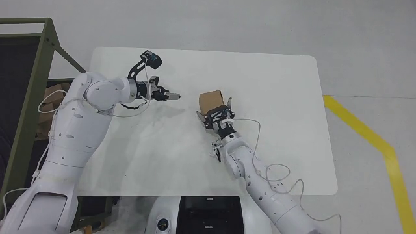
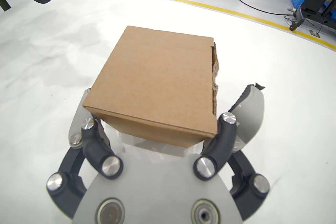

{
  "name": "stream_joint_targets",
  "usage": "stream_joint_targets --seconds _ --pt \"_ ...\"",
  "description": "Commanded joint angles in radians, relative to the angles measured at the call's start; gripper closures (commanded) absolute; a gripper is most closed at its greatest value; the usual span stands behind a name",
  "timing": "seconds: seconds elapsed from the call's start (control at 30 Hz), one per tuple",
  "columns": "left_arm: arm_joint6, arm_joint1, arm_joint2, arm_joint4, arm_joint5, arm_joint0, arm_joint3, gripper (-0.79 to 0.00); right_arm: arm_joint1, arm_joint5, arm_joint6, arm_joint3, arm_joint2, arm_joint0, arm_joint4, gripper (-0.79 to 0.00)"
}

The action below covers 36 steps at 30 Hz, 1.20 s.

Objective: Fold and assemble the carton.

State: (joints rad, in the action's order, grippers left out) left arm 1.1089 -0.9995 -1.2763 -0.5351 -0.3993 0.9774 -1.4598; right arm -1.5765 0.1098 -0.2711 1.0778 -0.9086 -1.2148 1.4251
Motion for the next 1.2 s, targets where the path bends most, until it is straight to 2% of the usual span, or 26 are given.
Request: stream_joint_targets --seconds 0.0,0.13,0.63,0.73,0.97,1.07,1.17 --pt "0.000 0.000 0.000 0.000 0.000 0.000 0.000 -0.785 -0.002 0.005 -0.001 -0.002 0.002 0.001 -0.003 -0.739" --pt "0.000 0.000 0.000 0.000 0.000 0.000 0.000 -0.785 -0.005 0.014 -0.004 -0.006 0.003 0.002 -0.005 -0.674" --pt "0.000 0.000 0.000 0.000 0.000 0.000 0.000 -0.785 -0.008 0.002 -0.015 -0.014 -0.004 0.002 -0.003 -0.714" --pt "-0.063 -0.003 -0.003 0.024 0.024 0.007 0.002 -0.785 -0.007 -0.004 -0.016 -0.012 -0.008 0.000 0.000 -0.720" --pt "-0.058 -0.002 -0.001 0.024 0.022 0.006 0.000 -0.785 -0.002 -0.013 -0.020 0.009 -0.024 -0.014 0.007 -0.748" --pt "-0.133 -0.005 -0.004 0.026 0.067 0.016 0.028 -0.785 0.000 -0.017 -0.022 0.015 -0.028 -0.019 0.008 -0.760" --pt "-0.221 -0.020 0.024 0.067 0.098 -0.018 0.102 -0.785 0.000 -0.024 -0.023 0.017 -0.029 -0.022 0.007 -0.763"
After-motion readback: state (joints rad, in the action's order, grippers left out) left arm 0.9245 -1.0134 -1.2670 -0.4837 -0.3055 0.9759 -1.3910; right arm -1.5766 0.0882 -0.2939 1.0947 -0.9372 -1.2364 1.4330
